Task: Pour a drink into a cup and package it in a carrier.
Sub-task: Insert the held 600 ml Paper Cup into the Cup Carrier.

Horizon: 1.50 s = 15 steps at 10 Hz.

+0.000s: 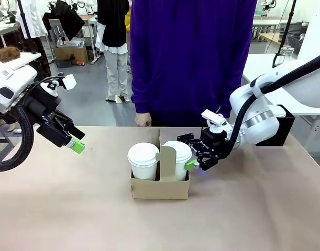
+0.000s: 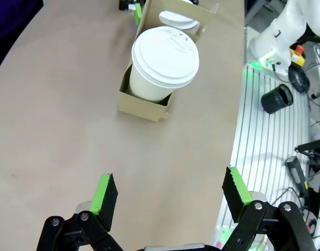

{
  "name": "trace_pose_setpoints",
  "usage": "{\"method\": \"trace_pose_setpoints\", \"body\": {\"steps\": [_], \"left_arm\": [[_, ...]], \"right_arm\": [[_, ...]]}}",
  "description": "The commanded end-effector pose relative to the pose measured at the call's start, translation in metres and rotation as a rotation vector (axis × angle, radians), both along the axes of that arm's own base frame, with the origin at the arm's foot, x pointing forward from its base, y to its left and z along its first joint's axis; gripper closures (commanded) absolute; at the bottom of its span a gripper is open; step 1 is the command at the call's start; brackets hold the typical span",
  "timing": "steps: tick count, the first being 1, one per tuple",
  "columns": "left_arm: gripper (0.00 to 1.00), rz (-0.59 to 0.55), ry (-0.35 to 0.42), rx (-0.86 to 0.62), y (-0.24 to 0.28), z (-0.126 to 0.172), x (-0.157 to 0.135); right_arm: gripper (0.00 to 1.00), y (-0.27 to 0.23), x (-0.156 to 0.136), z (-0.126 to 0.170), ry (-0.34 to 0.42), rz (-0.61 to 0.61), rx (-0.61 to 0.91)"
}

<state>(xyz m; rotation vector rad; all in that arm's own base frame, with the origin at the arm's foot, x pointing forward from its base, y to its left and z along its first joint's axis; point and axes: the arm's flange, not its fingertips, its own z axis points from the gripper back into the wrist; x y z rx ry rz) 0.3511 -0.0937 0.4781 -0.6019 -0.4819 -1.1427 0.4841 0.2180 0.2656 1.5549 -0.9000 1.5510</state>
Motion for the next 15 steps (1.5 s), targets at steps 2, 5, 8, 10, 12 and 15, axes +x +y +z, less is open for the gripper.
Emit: {"method": "trace_pose_setpoints", "body": {"steps": [2, 5, 8, 10, 12, 15], "left_arm": [[0.0, -0.009, 0.0, -0.009, 0.003, 0.001, 0.001], [0.0, -0.009, 0.0, -0.009, 0.003, 0.001, 0.001], [0.0, -0.009, 0.0, -0.009, 0.003, 0.001, 0.001], [0.0, -0.009, 0.0, -0.009, 0.003, 0.001, 0.001], [0.0, -0.009, 0.0, -0.009, 0.003, 0.001, 0.001], [0.0, -0.009, 0.0, -0.009, 0.003, 0.001, 0.001]], "right_arm": [[0.0, -0.036, 0.01, 0.012, -0.026, -0.039, -0.101], [0.0, -0.108, 0.011, 0.046, -0.022, -0.278, -0.255], [0.0, -0.207, -0.043, 0.094, 0.062, -0.6, -0.509], [0.0, -0.255, -0.086, 0.098, 0.113, -0.773, -0.583], [0.0, -0.282, -0.112, 0.091, 0.14, -0.886, -0.59], [0.0, -0.297, -0.107, 0.088, 0.111, -0.9, -0.596]]}}
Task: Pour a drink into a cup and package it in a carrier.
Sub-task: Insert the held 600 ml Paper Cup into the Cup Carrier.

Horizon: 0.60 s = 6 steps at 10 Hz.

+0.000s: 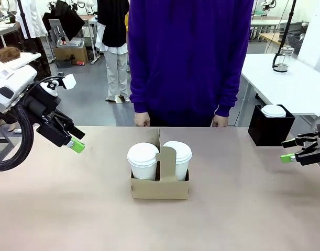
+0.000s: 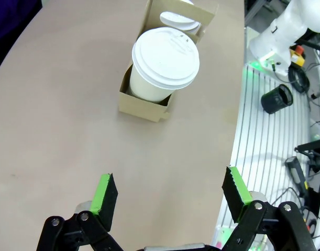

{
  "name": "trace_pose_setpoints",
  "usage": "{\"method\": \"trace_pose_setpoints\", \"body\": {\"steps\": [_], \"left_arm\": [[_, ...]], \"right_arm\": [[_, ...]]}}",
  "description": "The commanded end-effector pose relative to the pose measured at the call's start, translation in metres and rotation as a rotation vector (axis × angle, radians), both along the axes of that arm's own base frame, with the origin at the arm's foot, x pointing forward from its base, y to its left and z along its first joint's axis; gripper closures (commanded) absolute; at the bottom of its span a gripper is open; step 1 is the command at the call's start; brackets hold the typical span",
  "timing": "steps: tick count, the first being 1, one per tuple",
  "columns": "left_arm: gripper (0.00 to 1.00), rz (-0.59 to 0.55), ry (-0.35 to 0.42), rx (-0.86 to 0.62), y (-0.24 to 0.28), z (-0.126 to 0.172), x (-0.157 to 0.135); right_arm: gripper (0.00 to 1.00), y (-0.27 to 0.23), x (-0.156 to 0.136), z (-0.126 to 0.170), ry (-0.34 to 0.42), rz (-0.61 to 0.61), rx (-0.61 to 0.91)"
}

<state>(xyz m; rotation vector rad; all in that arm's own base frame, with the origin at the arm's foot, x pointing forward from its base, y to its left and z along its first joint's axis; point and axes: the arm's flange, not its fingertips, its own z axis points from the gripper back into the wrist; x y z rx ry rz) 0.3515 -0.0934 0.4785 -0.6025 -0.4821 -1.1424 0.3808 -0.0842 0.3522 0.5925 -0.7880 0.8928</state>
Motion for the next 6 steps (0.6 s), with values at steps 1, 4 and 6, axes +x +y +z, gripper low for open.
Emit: {"method": "trace_pose_setpoints", "body": {"steps": [1, 4, 6], "left_arm": [[0.0, -0.009, 0.0, -0.008, 0.0024, 0.0007, 0.0001], [0.0, -0.009, 0.0, -0.008, 0.0024, 0.0007, 0.0001], [0.0, -0.009, 0.0, -0.008, 0.0024, 0.0007, 0.0001]], "right_arm": [[0.0, 0.0054, -0.0032, 0.001, -0.007, 0.044, 0.035], [0.0, 0.0054, -0.0032, 0.001, -0.007, 0.044, 0.035], [0.0, 0.0054, -0.0032, 0.001, -0.007, 0.044, 0.035]]}}
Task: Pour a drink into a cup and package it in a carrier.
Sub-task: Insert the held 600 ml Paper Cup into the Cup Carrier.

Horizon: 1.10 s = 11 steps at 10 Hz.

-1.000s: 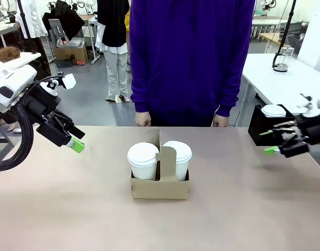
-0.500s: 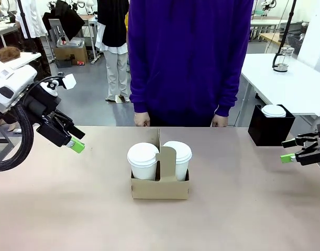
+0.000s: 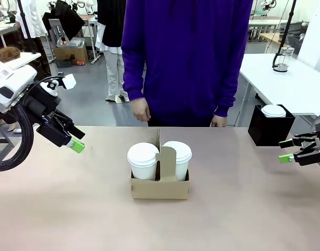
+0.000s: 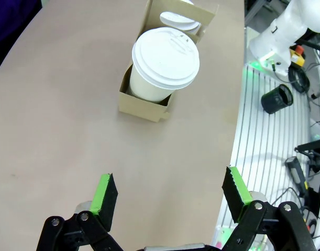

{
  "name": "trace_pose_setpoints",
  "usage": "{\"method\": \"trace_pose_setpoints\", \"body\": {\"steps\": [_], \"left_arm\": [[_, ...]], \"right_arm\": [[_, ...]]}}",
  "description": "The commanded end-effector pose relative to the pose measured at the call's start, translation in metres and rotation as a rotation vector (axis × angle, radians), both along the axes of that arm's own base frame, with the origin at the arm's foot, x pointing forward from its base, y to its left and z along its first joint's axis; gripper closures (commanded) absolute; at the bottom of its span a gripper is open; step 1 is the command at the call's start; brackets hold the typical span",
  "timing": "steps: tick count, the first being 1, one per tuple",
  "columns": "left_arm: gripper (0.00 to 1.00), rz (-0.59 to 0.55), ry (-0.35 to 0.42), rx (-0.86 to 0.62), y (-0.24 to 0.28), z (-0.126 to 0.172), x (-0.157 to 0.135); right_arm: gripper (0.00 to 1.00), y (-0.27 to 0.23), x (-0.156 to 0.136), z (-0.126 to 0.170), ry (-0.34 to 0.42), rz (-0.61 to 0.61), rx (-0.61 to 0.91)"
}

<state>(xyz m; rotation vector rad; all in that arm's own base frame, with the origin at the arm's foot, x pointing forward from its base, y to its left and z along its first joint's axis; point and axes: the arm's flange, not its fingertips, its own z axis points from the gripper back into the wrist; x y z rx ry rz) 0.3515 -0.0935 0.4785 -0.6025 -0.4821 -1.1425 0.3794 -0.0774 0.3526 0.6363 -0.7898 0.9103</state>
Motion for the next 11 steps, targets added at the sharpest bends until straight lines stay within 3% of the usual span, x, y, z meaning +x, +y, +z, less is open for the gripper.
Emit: {"method": "trace_pose_setpoints", "body": {"steps": [1, 11], "left_arm": [[0.0, -0.009, 0.0, -0.008, 0.0025, 0.0007, 0.0001], [0.0, -0.009, 0.0, -0.008, 0.0025, 0.0007, 0.0001]], "right_arm": [[0.0, -0.0014, -0.0019, 0.0007, -0.013, 0.011, 0.005], [0.0, -0.0014, -0.0019, 0.0007, -0.013, 0.011, 0.005]]}}
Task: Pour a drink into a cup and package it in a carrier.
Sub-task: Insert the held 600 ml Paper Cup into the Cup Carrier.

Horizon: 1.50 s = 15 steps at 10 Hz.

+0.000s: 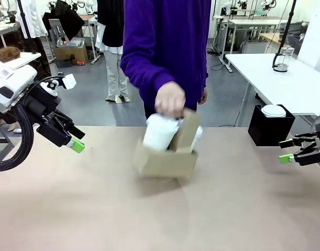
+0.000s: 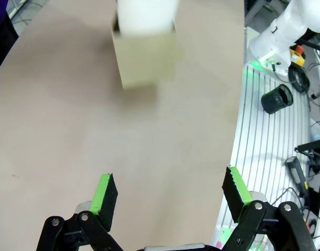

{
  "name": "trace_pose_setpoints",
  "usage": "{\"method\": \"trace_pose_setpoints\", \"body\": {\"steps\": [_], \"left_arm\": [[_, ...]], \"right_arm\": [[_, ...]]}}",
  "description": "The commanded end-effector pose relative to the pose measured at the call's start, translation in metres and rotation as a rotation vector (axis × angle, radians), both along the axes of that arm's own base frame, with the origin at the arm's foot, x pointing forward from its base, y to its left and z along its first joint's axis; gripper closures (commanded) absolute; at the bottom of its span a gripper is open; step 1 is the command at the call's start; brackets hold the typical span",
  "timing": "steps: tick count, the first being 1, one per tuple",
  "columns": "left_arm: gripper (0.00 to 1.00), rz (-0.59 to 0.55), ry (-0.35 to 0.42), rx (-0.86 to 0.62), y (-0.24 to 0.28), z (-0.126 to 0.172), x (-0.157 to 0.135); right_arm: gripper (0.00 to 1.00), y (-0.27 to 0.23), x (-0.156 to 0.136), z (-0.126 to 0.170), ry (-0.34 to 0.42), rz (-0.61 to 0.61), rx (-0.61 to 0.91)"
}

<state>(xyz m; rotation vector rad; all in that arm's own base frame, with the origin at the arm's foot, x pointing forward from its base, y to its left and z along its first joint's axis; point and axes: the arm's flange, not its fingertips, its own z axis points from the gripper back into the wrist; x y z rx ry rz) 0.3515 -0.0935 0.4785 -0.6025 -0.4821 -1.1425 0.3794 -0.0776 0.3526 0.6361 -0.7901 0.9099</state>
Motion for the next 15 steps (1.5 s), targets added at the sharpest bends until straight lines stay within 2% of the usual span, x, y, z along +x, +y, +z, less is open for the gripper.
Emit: {"method": "trace_pose_setpoints", "body": {"steps": [1, 15], "left_arm": [[0.0, -0.009, 0.0, -0.008, 0.0025, 0.0007, 0.0001], [0.0, -0.009, 0.0, -0.008, 0.0025, 0.0007, 0.0001]], "right_arm": [[0.0, -0.0012, -0.0018, 0.0007, -0.013, 0.012, 0.005], [0.0, -0.0012, -0.0018, 0.0007, -0.013, 0.012, 0.005]]}}
